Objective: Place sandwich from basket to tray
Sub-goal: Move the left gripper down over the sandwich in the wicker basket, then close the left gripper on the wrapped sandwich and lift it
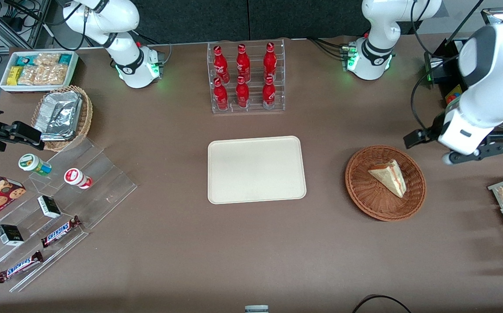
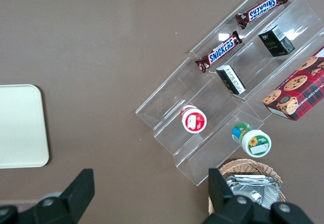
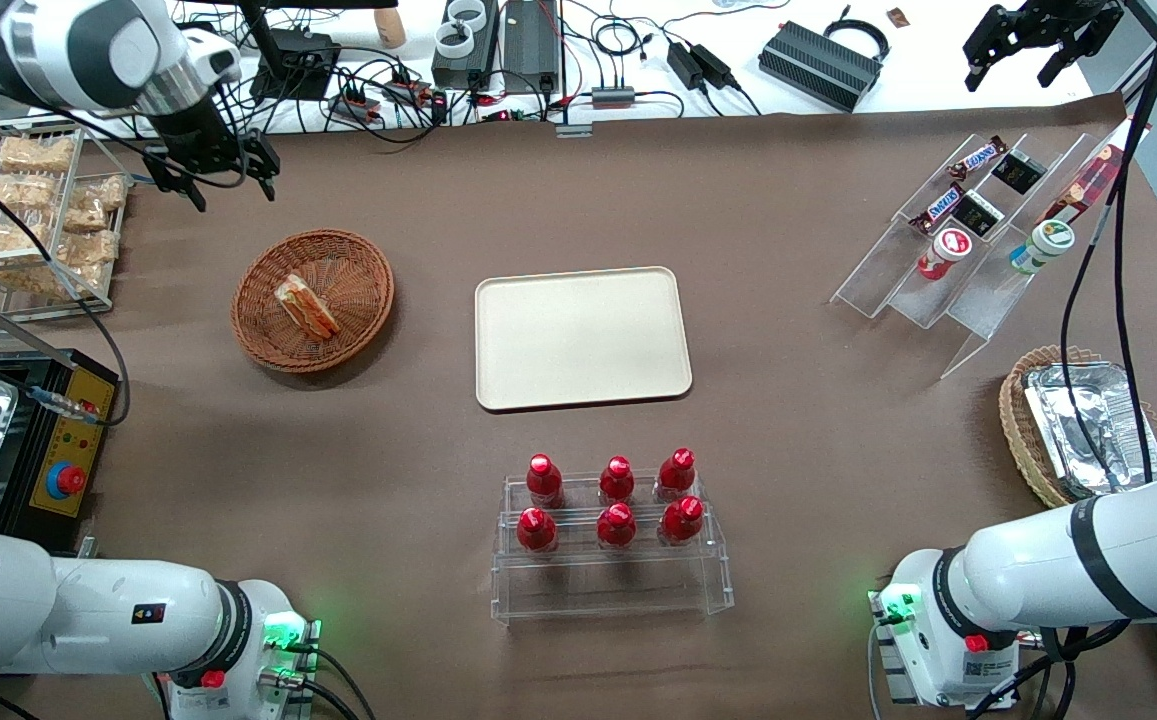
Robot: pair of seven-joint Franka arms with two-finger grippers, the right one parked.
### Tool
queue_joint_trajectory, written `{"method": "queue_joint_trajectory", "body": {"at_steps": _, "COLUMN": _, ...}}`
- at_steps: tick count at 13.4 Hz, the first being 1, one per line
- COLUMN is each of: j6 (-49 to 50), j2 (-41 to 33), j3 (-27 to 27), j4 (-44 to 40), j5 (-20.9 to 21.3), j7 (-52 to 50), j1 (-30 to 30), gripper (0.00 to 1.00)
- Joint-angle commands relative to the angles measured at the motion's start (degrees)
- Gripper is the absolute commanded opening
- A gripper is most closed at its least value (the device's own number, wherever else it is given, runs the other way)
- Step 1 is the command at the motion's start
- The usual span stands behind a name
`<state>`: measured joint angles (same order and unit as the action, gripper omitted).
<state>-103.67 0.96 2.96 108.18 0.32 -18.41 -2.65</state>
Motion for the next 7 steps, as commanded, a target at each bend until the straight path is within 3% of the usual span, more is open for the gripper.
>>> {"method": "queue_joint_trajectory", "body": {"at_steps": 1, "j6": -6.35, "j2": 0.61, "j3": -0.67, "j4": 3.7, "j5": 0.2, "j7": -4.07, "j1": -0.16, "gripper": 1.0}}
{"method": "queue_joint_trajectory", "body": {"at_steps": 7, "j6": -16.29, "j2": 4.92, "j3": -1.2, "j4": 8.88, "j5": 0.2, "j7": -15.77, "j1": 0.27, "gripper": 1.0}}
